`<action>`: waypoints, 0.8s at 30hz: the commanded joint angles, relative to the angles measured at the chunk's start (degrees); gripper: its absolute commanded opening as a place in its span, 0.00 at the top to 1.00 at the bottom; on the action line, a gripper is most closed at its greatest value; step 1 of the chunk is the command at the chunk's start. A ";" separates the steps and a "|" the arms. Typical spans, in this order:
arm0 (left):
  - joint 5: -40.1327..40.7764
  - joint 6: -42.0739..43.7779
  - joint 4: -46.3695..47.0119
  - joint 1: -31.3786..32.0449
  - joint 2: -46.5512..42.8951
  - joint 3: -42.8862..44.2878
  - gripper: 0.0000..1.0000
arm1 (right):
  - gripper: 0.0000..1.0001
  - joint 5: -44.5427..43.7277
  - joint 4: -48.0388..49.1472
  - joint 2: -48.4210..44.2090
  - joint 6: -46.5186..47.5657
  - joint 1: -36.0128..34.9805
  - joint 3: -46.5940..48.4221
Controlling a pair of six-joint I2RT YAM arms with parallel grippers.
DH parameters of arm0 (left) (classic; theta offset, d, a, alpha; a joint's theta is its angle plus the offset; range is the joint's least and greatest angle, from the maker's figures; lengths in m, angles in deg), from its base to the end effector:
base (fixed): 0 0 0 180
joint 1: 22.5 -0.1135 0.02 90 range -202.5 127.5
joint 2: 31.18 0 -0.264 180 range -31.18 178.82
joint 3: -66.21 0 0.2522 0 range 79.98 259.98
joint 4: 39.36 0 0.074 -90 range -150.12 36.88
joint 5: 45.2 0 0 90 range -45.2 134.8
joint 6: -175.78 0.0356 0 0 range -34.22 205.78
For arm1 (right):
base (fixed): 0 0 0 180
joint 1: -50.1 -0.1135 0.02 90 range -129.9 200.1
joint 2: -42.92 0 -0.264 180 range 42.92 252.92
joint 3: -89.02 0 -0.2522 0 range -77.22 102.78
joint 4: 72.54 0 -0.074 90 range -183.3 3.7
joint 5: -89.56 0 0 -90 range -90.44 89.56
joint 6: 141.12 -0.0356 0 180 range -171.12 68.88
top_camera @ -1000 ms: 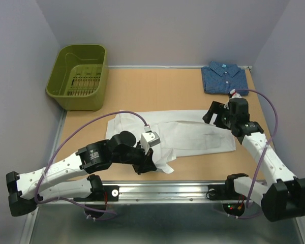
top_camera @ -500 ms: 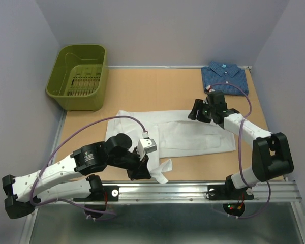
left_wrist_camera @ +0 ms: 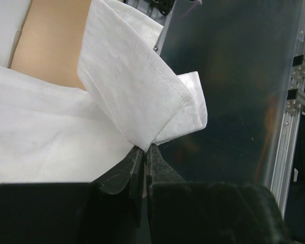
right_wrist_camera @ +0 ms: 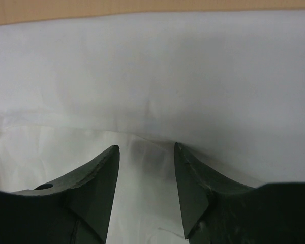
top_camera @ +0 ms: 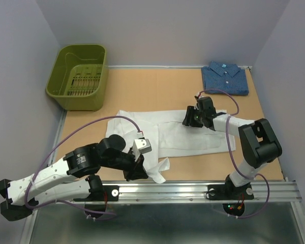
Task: Fold and stack the long sleeve shirts
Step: Fold the shirt
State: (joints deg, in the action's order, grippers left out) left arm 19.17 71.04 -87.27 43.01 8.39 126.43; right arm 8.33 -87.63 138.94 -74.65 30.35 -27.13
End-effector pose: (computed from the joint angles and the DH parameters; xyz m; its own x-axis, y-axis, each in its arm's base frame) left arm 0.0468 -0.1400 0.3220 -0.4329 0.3970 -0.8093 0.8993 0.1291 -0.4178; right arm 0.3137 0.1184 0.1616 -0.8060 0.1298 -0.5775 -0.1195 0.9199 0.3736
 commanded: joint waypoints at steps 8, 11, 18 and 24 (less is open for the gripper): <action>15.51 10.59 4.97 -0.13 7.61 10.84 1.00 | 0.31 -3.85 -4.12 -19.20 2.96 -0.03 -2.62; 20.34 17.97 8.48 -0.13 14.02 13.56 1.00 | 0.22 -6.57 -6.05 -25.33 3.23 -0.03 -2.89; 22.55 36.26 15.86 -1.70 31.86 21.29 1.00 | 0.11 -17.73 -9.05 -37.30 0.86 -0.03 -5.61; 17.89 44.80 20.44 -8.29 49.09 30.45 0.99 | 0.10 -25.38 -10.19 -47.68 -0.90 0.06 -9.13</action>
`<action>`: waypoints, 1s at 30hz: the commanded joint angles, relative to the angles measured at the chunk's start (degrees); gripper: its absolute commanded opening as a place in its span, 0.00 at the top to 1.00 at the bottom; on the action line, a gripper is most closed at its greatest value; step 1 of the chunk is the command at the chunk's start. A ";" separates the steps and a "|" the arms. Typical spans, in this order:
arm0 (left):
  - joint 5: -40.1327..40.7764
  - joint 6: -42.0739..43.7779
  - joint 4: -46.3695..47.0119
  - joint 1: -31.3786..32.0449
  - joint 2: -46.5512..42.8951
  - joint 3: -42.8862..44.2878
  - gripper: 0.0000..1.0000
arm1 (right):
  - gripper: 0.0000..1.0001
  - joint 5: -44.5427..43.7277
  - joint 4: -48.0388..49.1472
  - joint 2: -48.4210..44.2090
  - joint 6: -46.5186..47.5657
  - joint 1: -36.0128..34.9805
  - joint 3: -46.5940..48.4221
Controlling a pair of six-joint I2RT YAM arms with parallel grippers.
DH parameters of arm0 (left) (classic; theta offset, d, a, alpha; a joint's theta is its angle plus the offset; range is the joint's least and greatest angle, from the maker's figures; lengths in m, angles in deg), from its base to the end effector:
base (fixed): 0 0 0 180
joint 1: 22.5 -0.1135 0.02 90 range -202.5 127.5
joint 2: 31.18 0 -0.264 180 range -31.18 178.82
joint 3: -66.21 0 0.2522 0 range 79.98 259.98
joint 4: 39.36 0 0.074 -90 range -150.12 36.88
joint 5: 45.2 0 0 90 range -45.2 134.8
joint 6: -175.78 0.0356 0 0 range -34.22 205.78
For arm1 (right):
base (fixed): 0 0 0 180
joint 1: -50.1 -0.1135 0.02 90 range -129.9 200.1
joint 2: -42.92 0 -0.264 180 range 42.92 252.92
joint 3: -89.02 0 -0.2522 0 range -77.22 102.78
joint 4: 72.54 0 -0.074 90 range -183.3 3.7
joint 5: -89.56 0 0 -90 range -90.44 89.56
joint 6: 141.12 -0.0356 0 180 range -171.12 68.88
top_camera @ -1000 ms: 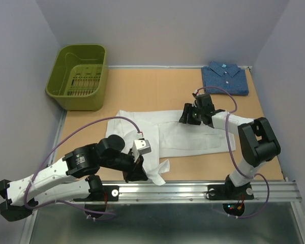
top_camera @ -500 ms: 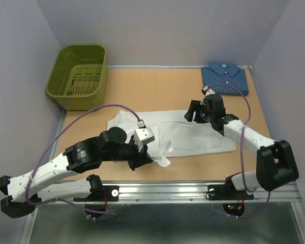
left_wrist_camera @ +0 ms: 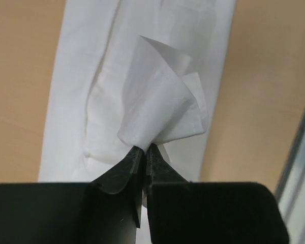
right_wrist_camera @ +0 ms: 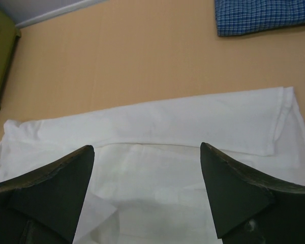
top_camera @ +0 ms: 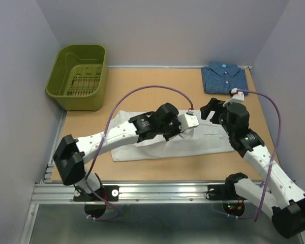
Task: Fold and stack the long sleeve shirts
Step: Fold the shirt
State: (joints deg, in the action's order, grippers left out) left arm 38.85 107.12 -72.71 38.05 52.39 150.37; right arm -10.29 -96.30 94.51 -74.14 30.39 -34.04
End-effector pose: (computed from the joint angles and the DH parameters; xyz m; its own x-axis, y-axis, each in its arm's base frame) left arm 0.1613 -0.2932 0.3192 0.0830 0.5892 -0.8037 0.9434 0.2133 0.2538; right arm 0.2003 0.0653 0.3094 -0.3438 0.2861 -0.8944 -0.0489 0.9457 0.3213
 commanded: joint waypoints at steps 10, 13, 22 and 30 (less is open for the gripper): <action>-4.85 12.94 5.70 -5.27 30.05 33.40 0.67 | 0.08 -16.68 -4.41 -10.55 -1.59 -0.07 -3.28; -4.42 10.14 8.24 -5.71 30.25 34.03 0.42 | 0.06 -18.54 -5.55 -10.81 -1.32 -0.07 -2.58; -6.17 -12.50 17.83 -14.14 16.29 15.60 0.21 | 0.05 -13.46 -6.00 -5.37 -0.79 -0.07 -1.43; 9.80 -33.63 16.79 -24.86 -0.85 -2.43 0.19 | 0.07 -12.74 -6.17 6.65 -0.70 0.19 2.87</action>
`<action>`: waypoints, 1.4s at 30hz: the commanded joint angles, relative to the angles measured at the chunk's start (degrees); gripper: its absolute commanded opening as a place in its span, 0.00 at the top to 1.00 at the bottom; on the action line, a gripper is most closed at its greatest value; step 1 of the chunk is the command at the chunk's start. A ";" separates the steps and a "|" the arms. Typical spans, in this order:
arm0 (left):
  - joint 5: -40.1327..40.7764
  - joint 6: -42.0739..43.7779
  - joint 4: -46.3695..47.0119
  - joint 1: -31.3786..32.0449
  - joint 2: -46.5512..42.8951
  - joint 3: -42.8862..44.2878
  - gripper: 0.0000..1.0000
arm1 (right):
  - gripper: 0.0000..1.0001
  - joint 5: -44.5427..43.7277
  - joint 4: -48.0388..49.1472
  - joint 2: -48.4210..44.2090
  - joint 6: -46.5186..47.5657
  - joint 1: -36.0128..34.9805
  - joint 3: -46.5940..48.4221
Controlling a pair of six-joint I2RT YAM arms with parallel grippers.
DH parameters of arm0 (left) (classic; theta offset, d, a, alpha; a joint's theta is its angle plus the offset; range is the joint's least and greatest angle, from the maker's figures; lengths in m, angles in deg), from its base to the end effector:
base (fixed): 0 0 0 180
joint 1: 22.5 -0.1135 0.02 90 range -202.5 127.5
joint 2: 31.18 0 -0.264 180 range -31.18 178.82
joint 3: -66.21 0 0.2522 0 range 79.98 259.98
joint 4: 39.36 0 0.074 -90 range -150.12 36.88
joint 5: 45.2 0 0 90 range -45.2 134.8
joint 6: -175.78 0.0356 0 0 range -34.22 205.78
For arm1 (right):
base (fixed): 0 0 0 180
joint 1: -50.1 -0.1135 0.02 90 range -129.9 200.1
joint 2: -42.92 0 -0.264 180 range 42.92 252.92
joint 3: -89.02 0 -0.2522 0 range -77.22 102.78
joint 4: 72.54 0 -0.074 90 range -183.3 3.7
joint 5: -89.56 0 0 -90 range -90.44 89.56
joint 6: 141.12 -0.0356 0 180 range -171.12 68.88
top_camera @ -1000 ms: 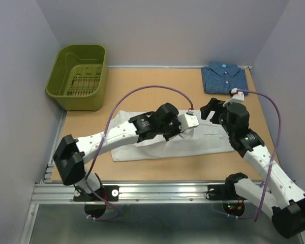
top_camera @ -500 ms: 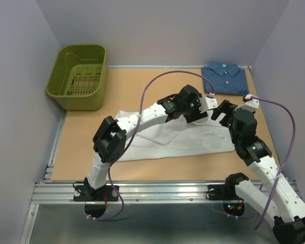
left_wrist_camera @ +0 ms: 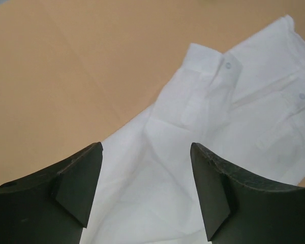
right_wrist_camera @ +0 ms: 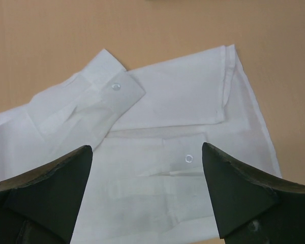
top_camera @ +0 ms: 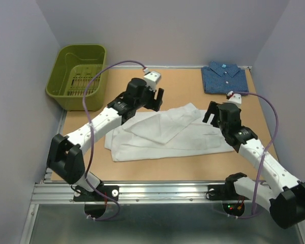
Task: Fold and stack the long sleeve shirts
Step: Fold the shirt
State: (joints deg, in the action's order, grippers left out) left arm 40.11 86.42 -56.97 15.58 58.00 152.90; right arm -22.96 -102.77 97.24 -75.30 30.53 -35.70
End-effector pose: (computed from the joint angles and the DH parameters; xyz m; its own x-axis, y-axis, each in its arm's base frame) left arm 0.2902 -0.2311 0.3289 -0.2630 0.2202 -0.9393 0.6781 0.7347 -0.0176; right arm 0.2038 0.0580 0.2799 -0.4181 0.2530 -0.8725 0.1936 0.9632 0.1865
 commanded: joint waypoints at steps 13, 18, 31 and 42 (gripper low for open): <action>4.97 -28.50 -0.10 -26.39 -2.45 -15.80 0.32 | 0.12 14.08 0.82 23.80 -7.81 18.77 10.78; 1.87 -29.38 0.78 -26.48 1.16 -14.66 0.37 | 0.14 16.81 3.45 27.31 -9.30 22.82 9.99; 3.72 -30.35 -0.36 -27.45 6.09 -14.30 0.53 | 0.30 20.85 9.35 36.20 -9.48 25.55 8.84; 2.94 -30.53 0.78 -28.77 8.02 -14.92 0.55 | 0.42 21.56 11.54 39.19 -8.95 25.64 7.53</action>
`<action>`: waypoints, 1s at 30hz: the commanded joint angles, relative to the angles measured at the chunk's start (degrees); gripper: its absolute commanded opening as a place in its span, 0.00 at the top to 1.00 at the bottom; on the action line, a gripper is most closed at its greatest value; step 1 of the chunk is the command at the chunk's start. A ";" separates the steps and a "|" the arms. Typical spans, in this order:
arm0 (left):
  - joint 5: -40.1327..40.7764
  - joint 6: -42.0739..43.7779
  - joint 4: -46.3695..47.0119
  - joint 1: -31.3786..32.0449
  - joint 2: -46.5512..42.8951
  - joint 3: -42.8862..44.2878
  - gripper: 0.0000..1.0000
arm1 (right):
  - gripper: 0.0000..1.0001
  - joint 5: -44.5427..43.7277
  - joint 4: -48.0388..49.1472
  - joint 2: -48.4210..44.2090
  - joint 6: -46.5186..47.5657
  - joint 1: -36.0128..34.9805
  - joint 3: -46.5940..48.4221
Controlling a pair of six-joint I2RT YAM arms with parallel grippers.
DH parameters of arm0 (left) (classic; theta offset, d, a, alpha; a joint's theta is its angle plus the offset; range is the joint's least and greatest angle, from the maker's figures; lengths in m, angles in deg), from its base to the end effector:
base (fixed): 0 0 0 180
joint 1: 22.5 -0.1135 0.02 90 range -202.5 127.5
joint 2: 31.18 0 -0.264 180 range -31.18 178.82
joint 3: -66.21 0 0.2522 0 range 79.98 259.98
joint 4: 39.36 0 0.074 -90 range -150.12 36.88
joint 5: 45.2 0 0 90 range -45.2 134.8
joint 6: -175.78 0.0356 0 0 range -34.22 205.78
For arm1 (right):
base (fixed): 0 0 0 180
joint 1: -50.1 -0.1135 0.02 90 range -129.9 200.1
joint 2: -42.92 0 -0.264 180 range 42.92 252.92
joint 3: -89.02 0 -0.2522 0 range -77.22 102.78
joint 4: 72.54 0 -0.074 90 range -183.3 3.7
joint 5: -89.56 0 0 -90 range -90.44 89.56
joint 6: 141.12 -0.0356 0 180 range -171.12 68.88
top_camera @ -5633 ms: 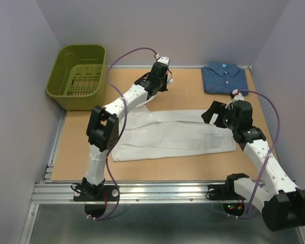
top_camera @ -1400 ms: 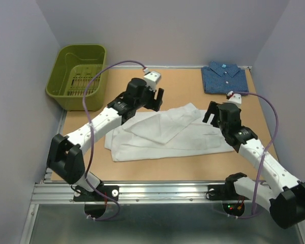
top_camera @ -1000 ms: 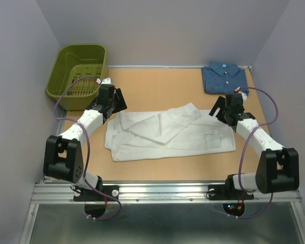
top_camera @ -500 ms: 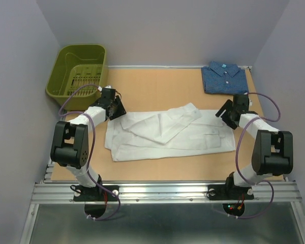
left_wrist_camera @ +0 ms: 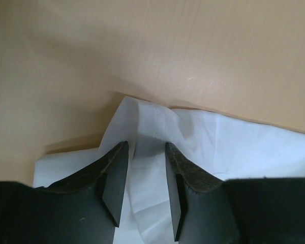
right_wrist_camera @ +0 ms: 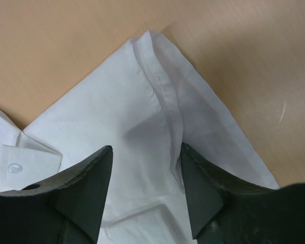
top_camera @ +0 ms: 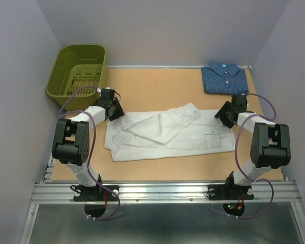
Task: Fold and stack the long sleeve shirts
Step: Fold the shirt
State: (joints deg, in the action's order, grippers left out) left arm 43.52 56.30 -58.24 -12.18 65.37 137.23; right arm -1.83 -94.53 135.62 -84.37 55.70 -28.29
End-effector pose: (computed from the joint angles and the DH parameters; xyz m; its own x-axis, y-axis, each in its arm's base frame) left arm 0.3501 -0.0646 0.1904 -0.6952 -0.3735 -0.6142 -0.1692 0.9154 -0.3652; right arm 0.3167 -0.0319 0.1647 -0.5942 0.6090 -0.5253 0.5240 0.7887 0.3216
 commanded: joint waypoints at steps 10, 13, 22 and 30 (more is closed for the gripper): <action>-0.13 -2.95 2.75 -1.71 3.03 -0.56 0.85 | 0.71 -2.30 3.84 1.43 0.56 0.55 -1.90; 0.75 -3.92 2.49 -2.24 3.29 -1.44 1.00 | 0.82 -3.71 3.83 1.16 0.73 1.07 -2.61; 7.96 -8.23 -1.29 -4.18 1.80 -2.85 1.00 | 0.93 -8.19 3.31 -2.53 -0.14 2.92 -4.72; 3.83 -7.79 -1.47 -4.18 0.66 -2.41 1.00 | 0.86 -7.76 1.90 -3.93 0.91 3.01 -3.66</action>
State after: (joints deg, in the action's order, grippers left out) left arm 47.04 52.35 -55.07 -13.62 67.84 135.96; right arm -6.07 -92.13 134.53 -84.37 57.63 -31.55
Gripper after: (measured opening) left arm 0.025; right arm 0.106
